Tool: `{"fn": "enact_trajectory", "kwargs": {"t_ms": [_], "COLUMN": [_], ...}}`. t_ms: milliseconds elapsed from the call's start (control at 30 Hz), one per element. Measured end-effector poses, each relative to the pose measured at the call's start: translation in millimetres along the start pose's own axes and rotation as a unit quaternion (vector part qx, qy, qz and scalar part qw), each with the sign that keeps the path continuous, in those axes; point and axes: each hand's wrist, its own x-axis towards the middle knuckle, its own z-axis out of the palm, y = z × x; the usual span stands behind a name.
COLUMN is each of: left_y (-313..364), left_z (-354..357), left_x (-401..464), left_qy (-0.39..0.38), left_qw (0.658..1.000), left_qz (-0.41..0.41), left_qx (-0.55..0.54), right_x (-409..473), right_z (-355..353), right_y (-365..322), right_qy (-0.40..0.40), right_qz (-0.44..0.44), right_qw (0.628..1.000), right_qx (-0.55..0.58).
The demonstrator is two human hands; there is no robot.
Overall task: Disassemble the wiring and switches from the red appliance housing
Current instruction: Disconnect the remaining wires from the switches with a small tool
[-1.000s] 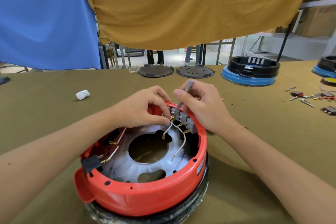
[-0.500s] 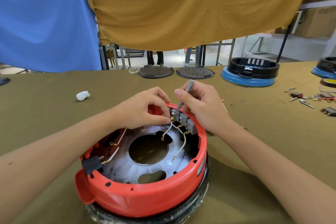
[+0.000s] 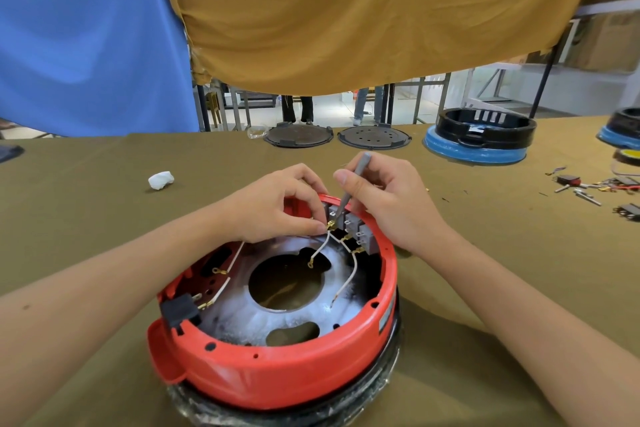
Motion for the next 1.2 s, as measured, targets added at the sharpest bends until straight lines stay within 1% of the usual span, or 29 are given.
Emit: {"fn": "enact_trajectory", "kwargs": {"t_ms": [267,533,733,1033,1200], "left_y": [-0.1,-0.3,-2.4,-1.0,0.4], "left_z": [-0.9,-1.2,-1.6,-2.0,-1.9], "left_x": [-0.6,-0.3,0.4,0.3,-0.4], "left_qy": [-0.011,-0.008,-0.01,-0.014,-0.013], "left_qw": [1.0,1.0,1.0,1.0,1.0], "left_qz": [-0.004,-0.003,-0.002,-0.006,-0.003], "left_qx": [-0.004,-0.012,-0.009,-0.012,-0.017], "right_x": [2.2,-2.7,-1.9,-1.6,-0.7], "right_z": [0.7,-2.3,-4.5,-2.2,-0.8], "right_y": [1.4,-3.5,-4.0,-2.0,-1.3], "right_qy": [0.019,0.016,-0.014,-0.007,0.007], "right_qz": [0.053,-0.043,-0.076,-0.04,-0.007], "right_qw": [0.997,0.998,0.995,0.999,1.0], "right_qx": [0.043,-0.034,-0.063,-0.03,0.012]}}
